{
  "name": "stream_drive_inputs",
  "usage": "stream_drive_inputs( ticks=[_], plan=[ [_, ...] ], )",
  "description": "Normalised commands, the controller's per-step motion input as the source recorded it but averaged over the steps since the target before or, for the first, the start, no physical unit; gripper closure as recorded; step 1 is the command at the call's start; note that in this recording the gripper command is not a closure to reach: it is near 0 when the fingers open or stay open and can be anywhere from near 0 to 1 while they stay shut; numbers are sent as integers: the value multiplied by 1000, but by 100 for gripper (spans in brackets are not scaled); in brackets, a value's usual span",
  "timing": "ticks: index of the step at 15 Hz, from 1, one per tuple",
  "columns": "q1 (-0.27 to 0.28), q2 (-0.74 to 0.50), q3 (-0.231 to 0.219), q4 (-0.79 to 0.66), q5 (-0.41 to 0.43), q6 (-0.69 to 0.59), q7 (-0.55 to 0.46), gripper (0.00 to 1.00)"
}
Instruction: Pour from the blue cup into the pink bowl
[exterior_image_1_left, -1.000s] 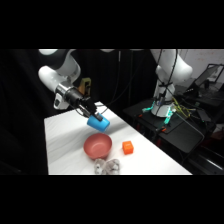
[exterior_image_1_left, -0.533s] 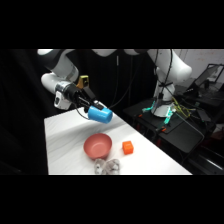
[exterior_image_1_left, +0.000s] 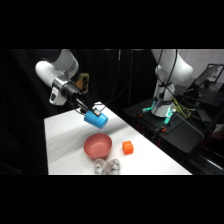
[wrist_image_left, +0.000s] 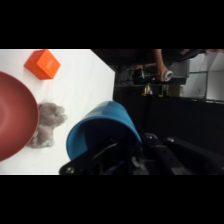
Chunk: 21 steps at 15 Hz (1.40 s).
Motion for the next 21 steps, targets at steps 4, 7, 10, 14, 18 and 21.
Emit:
stream_drive_inputs(
  ticks=[4,7,10,14,18,21],
  plan=[
    [139,-776,-138,-983,-431,712,-248,15],
    [47,-610,-112,-988,-355,910,-188,15],
    [165,-535,-233,-996,-184,1000,-45,15],
    [317,-503,-286,-960,-95,1000,183,15],
    [335,-238,-157,-671,-110,1000,463,15],
    [46,124,143,-367,-307,923,731,15]
  ],
)
